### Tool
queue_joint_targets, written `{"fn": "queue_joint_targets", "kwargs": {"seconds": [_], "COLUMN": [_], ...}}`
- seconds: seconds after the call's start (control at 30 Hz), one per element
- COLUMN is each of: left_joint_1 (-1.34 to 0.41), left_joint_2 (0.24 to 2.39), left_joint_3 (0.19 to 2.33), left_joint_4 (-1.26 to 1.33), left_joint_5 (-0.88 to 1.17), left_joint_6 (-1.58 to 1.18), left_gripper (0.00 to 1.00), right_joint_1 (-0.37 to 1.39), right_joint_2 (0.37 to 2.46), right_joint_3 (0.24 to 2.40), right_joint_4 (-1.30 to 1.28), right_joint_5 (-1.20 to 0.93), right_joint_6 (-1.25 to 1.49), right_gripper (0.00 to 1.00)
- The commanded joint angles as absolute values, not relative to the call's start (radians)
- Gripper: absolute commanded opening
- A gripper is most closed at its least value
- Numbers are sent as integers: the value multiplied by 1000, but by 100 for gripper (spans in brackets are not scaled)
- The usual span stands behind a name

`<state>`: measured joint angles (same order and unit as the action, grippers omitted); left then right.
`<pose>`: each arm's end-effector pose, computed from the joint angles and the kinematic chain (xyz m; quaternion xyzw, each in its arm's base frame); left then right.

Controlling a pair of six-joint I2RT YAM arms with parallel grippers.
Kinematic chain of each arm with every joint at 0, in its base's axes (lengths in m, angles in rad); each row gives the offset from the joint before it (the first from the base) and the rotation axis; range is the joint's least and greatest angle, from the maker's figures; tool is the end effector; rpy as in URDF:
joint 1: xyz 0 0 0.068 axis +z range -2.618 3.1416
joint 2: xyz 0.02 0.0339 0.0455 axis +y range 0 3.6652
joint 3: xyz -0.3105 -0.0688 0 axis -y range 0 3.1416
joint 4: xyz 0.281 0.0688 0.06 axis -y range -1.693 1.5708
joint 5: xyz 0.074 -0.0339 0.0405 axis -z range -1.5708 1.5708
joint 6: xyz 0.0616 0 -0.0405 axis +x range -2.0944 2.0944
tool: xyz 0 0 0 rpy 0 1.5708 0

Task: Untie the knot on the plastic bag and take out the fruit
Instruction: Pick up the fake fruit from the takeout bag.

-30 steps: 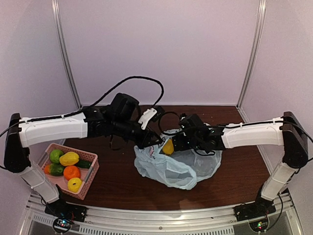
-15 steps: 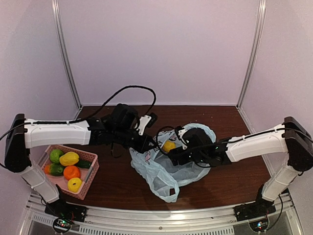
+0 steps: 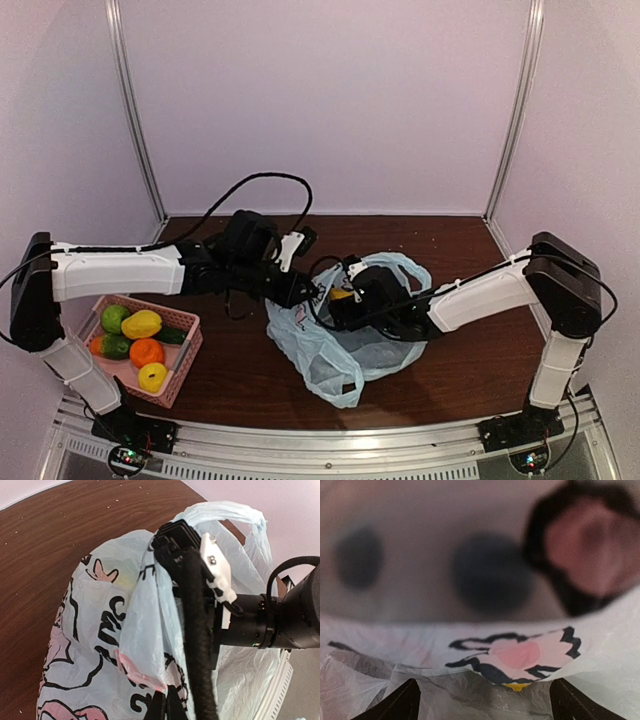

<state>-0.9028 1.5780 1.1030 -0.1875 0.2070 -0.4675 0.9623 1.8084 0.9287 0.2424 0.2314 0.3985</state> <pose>0.2412 -0.3261 0.2662 0.2373 0.8630 -0.3480 0.2791 0.2552 0.3415 0.1573 -0.1969 0.8665 0.2011 0.4123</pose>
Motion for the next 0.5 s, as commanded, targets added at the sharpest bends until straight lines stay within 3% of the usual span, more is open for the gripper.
{"fn": "queue_joint_targets", "kwargs": {"seconds": [0.0,0.23,0.47], "left_joint_1": [-895,-889,-885], "left_joint_2": [1566,1566,1567], "left_joint_3": [1101,1101,1107], "left_joint_4": [-146,-157,-172], "left_joint_5": [240,254,255], "left_joint_6": [-474,-466,-465], "left_gripper": [0,0,0], "right_joint_1": [963,953,931], "right_joint_2": [1867,1941,1991], "right_joint_3": [986,1037,1067], "right_joint_4": [281,281,296], "right_joint_5": [314,336,318], "right_joint_6": [388,362,335], "right_gripper": [92,93,88]}}
